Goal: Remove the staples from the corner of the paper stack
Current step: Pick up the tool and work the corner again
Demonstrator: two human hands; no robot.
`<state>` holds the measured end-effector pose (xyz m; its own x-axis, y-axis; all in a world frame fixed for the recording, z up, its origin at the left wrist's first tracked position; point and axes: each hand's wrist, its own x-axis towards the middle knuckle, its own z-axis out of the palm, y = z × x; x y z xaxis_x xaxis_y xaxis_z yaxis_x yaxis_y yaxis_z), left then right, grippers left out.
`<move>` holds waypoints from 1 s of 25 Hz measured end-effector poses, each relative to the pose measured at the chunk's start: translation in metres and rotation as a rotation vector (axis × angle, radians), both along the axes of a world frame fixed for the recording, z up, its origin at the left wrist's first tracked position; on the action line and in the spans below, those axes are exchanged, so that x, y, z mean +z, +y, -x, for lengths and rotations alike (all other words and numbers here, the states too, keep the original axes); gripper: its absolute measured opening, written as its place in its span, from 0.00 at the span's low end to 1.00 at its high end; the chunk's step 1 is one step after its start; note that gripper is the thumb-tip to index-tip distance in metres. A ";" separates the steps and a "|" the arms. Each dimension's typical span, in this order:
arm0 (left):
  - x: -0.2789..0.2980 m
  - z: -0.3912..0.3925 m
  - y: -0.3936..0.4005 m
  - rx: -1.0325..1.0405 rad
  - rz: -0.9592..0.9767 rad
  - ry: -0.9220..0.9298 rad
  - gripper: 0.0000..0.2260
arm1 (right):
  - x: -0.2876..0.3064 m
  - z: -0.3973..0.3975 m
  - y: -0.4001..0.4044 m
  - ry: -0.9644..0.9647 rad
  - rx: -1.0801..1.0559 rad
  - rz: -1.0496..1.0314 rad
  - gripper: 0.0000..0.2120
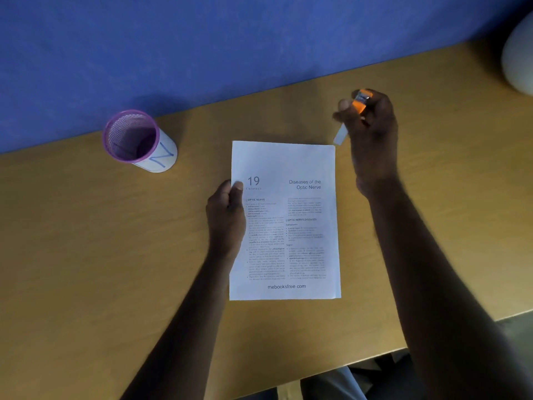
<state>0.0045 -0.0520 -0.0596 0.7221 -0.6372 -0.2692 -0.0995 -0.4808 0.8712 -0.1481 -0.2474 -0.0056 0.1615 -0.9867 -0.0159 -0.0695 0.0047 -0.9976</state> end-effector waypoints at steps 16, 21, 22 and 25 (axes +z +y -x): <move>0.054 -0.023 0.036 -0.471 0.012 -0.401 0.09 | 0.056 -0.002 0.077 0.602 0.659 0.239 0.22; 0.062 -0.022 0.043 -0.555 -0.010 -0.465 0.11 | 0.061 -0.004 0.089 0.601 0.726 0.196 0.23; 0.064 -0.021 0.044 -0.559 -0.003 -0.481 0.11 | 0.062 -0.003 0.091 0.586 0.728 0.190 0.23; 0.069 -0.022 0.047 -0.585 -0.012 -0.479 0.10 | 0.061 -0.002 0.097 0.612 0.722 0.208 0.21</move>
<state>0.0262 -0.0052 0.0097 0.3068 -0.9516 -0.0206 -0.7077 -0.2425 0.6636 -0.1460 -0.1508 0.0558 0.7515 -0.6458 -0.1348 -0.4942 -0.4157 -0.7635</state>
